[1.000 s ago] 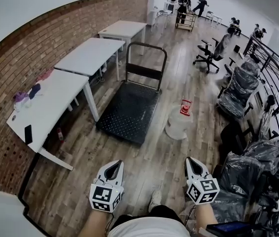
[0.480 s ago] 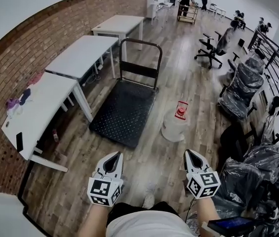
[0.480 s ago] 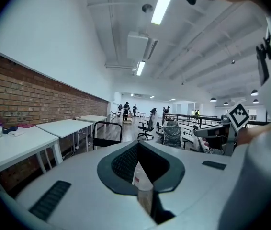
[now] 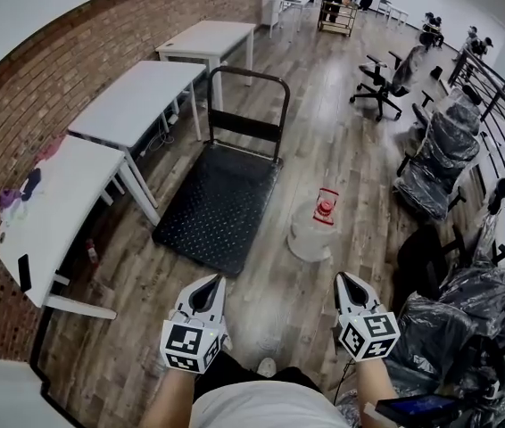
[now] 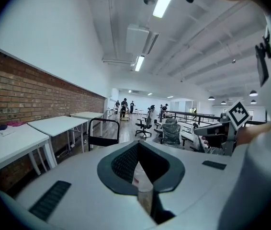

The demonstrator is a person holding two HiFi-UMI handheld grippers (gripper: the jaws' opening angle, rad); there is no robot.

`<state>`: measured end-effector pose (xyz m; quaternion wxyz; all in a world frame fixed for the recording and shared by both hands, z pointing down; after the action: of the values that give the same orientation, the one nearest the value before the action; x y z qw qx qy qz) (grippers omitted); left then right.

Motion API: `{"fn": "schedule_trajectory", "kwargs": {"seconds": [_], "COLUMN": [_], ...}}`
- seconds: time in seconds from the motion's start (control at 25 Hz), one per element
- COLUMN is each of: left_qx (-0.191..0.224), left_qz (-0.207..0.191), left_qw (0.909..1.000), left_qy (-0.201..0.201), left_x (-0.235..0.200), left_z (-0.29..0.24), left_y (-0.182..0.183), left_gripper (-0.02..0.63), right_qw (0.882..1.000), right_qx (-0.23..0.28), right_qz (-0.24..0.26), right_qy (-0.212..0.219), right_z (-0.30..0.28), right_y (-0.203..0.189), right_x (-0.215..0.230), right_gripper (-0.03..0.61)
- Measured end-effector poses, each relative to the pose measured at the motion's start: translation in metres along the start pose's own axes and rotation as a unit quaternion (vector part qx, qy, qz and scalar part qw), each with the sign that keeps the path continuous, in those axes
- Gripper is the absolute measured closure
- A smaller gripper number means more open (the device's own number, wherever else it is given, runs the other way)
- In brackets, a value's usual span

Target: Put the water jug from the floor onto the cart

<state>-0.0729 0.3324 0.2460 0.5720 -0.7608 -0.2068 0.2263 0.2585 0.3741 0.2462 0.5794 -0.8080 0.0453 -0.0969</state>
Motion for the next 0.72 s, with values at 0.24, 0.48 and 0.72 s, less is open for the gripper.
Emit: {"fn": "schedule_trajectory", "kwargs": {"seconds": [0.24, 0.48, 0.72], "left_qx": [0.004, 0.017, 0.013], "left_qz": [-0.004, -0.024, -0.018], "left_qw": [0.9994, 0.9980, 0.9974], "left_qy": [-0.034, -0.056, -0.068], "left_x": [-0.051, -0.117, -0.176], "left_z": [-0.061, -0.114, -0.149], "left_y": [0.017, 0.050, 0.061], "left_gripper": [0.615, 0.615, 0.615], "right_qw": [0.999, 0.998, 0.997], "right_qx": [0.005, 0.022, 0.016], "right_qz": [-0.008, -0.006, -0.002], "right_qy": [-0.033, -0.055, -0.077], "right_z": [-0.055, -0.122, -0.172], "right_y": [0.020, 0.055, 0.074], "right_x": [0.002, -0.012, -0.024], "right_gripper": [0.577, 0.577, 0.577]}}
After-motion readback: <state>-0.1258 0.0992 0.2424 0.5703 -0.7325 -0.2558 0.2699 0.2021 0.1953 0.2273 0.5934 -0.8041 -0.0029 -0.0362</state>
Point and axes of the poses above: the fingertips, and each gripper's own axes: z backward along the fingers, x to its right, y out of its top, the point moved 10 cm from there along z, backward along the fingers
